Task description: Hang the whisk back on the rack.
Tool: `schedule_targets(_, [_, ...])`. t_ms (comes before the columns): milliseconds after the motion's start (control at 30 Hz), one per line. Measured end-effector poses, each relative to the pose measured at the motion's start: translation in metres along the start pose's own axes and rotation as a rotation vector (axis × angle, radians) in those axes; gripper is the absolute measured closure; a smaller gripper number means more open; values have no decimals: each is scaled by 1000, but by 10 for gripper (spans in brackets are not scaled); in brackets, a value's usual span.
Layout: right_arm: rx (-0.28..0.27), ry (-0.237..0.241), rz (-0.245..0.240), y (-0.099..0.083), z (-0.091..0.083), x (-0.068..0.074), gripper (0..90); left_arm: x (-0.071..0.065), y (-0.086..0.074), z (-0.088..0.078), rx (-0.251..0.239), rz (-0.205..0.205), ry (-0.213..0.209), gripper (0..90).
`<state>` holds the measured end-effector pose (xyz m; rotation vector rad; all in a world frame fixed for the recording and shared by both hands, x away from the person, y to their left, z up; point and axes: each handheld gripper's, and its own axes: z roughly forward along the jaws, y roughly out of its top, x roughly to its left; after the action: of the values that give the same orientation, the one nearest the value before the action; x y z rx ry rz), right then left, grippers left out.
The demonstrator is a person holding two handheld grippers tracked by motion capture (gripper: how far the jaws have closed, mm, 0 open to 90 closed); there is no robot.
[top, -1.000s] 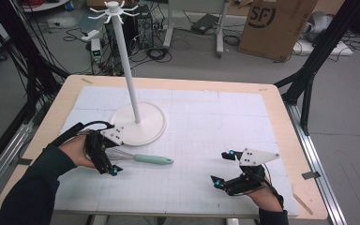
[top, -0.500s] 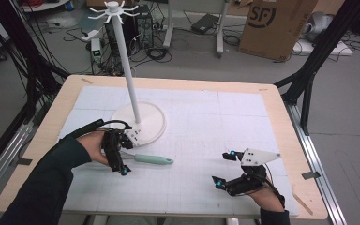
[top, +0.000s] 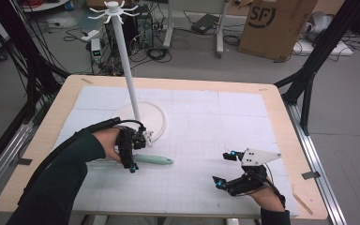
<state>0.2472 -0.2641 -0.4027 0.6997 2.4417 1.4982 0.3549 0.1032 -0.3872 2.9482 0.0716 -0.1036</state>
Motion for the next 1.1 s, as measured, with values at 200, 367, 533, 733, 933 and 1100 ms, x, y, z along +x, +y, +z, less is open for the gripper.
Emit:
schedule_targets(200, [0,2,-5,0,0,0,97,5,12,5,38,10,12,268])
schedule_targets(367, [8,7,-8,0,1,1,96,9,18,9,63,12,7,332])
schedule_targets(533, [7,9,-11,-1,2,1,96,12,21,14,82,15,-8,400])
schedule_targets(733, [13,6,-19,-1,3,1,97,15,24,17,99,13,-17,443])
schedule_targets(933, [24,5,-23,-1,5,2,97,16,28,21,120,23,-30,490])
schedule_targets(1100, [23,4,-25,-1,4,2,97,15,31,24,137,38,-31,547])
